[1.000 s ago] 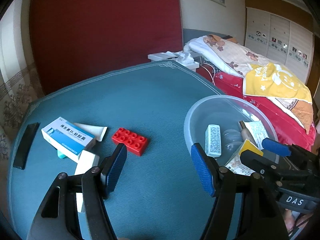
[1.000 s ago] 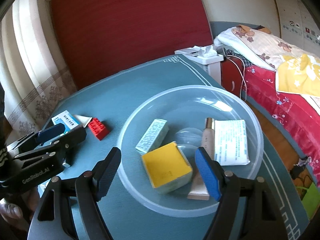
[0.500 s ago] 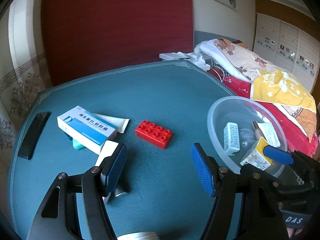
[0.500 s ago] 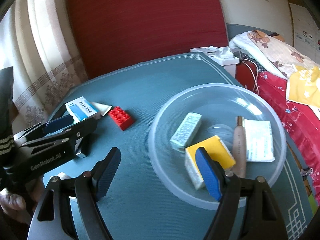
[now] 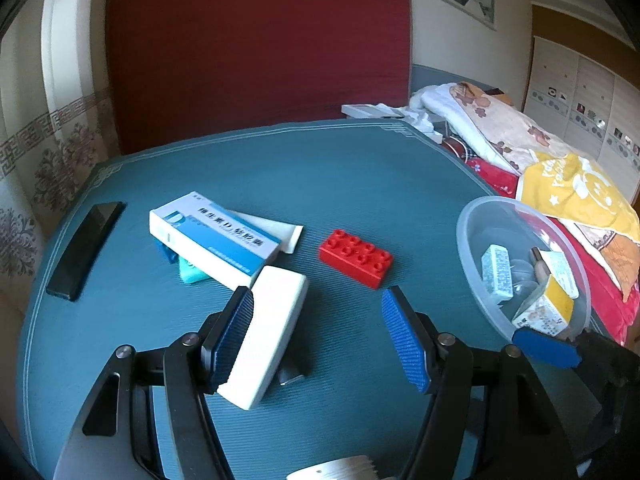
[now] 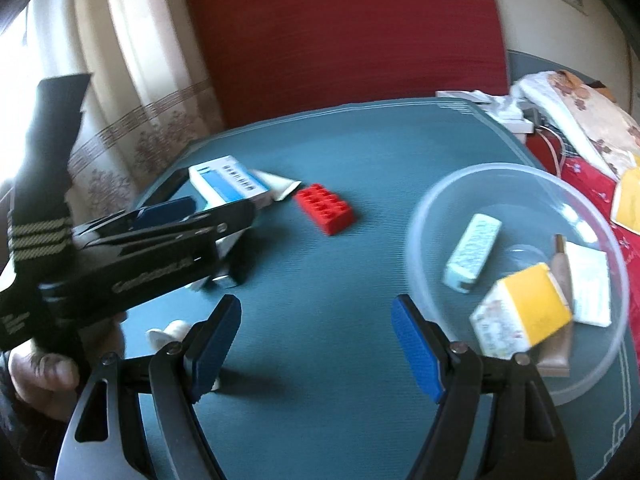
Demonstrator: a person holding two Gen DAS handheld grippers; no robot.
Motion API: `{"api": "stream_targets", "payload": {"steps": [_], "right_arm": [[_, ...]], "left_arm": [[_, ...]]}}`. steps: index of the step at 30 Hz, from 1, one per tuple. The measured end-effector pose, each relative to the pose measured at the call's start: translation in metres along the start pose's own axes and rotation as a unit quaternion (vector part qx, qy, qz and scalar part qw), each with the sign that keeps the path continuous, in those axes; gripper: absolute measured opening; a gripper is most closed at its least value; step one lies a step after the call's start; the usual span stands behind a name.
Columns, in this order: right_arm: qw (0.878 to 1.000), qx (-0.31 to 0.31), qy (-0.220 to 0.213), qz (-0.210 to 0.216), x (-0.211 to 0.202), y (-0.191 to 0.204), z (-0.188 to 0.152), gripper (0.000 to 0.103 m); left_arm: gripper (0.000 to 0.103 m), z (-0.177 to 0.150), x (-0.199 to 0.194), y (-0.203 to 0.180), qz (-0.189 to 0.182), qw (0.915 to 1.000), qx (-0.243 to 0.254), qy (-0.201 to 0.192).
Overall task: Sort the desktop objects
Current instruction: 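Move both open tools back from the bowl toward the remaining table items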
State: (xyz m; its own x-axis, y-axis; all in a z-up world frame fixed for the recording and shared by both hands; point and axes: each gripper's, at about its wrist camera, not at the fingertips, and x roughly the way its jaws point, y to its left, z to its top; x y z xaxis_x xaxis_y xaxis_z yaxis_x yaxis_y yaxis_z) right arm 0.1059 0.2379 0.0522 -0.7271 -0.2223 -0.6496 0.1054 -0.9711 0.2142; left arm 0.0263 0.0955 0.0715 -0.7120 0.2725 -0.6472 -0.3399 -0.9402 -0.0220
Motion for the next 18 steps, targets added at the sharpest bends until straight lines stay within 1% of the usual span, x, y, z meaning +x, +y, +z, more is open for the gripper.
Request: {"api": "stream_targets", "payload": {"steps": [4, 9, 15, 18], "right_arm": [[0.999, -0.014, 0.005, 0.033, 0.004, 0.016, -0.003, 0.081], [0.998, -0.038, 0.010, 0.057, 0.007, 0.034, -0.007, 0.082], [0.995, -0.061, 0.018, 0.075, 0.014, 0.049, -0.012, 0.082], [0.994, -0.071, 0.025, 0.084, 0.019, 0.057, -0.014, 0.082]], "left_arm": [[0.070, -0.002, 0.002, 0.009, 0.007, 0.9999, -0.009, 0.002], [0.070, -0.002, 0.004, 0.030, 0.018, 0.9994, -0.030, 0.004], [0.070, -0.003, 0.007, 0.054, 0.030, 0.9975, -0.064, 0.006], [0.070, -0.003, 0.008, 0.061, 0.034, 0.9968, -0.072, 0.007]]}}
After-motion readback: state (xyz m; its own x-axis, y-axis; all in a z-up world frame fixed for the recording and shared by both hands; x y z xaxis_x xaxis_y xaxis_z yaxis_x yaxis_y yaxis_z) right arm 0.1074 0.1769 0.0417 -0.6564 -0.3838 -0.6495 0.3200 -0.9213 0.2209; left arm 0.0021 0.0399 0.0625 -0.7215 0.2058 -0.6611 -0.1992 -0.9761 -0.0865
